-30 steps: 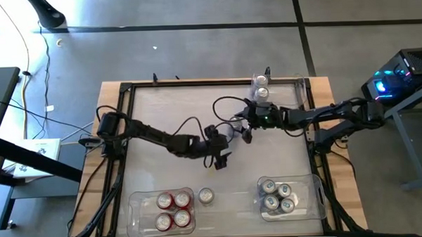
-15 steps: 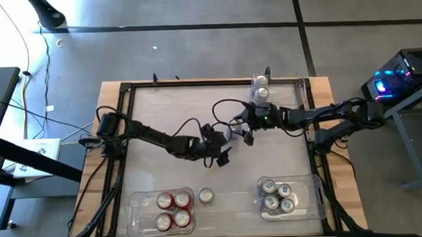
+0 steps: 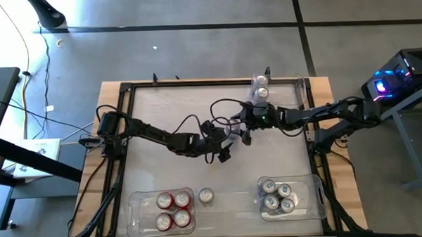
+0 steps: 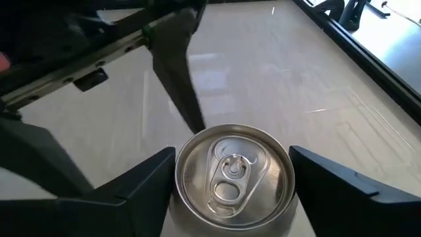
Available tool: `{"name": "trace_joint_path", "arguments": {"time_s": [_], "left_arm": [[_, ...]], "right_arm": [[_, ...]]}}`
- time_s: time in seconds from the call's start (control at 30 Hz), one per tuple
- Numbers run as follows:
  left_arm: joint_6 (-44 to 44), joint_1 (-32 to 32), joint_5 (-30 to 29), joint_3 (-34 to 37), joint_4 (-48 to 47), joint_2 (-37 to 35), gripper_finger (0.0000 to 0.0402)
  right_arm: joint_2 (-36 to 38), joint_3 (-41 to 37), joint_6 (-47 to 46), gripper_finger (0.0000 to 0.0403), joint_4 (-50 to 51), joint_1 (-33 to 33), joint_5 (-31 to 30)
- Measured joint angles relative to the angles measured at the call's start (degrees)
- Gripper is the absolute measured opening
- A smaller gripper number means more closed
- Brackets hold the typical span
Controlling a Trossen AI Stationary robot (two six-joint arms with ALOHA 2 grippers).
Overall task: Sort soda cans
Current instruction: Put the top blue-white soda can into the top right transparent bin
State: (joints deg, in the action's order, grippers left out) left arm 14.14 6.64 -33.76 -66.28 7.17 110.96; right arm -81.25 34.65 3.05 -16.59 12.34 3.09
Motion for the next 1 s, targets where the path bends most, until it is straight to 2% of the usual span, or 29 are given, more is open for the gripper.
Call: {"name": "trace_joint_path", "arguments": {"time_s": [0.13, 0.37, 0.67, 0.83, 1.0], "left_arm": [[0.7, 2.0, -3.8, 0.0, -0.4, 0.0, 0.0339], [5.6, 5.5, -13.8, -0.1, -6.4, -1.1, 0.0339], [8.3, 6.2, -15.3, 0.0, -9.4, -1.3, 0.0339], [8.3, 6.1, -15.3, 0.0, -9.3, -1.3, 0.0339], [8.3, 6.1, -15.3, 0.0, -9.3, -1.3, 0.0339]], "right_arm": [[0.9, -0.1, -0.1, 0.0234, 0.3, 0.0, 0.1], [6.8, -0.5, -0.8, 0.0233, 7.1, 0.0, -3.0], [24.1, -0.5, -1.6, 0.0233, 14.7, 0.9, -13.4], [35.5, -0.3, -0.7, 0.0233, 19.5, 7.6, -17.8], [42.6, -0.3, 0.1, 0.0233, 19.6, 19.0, -17.5]]}}
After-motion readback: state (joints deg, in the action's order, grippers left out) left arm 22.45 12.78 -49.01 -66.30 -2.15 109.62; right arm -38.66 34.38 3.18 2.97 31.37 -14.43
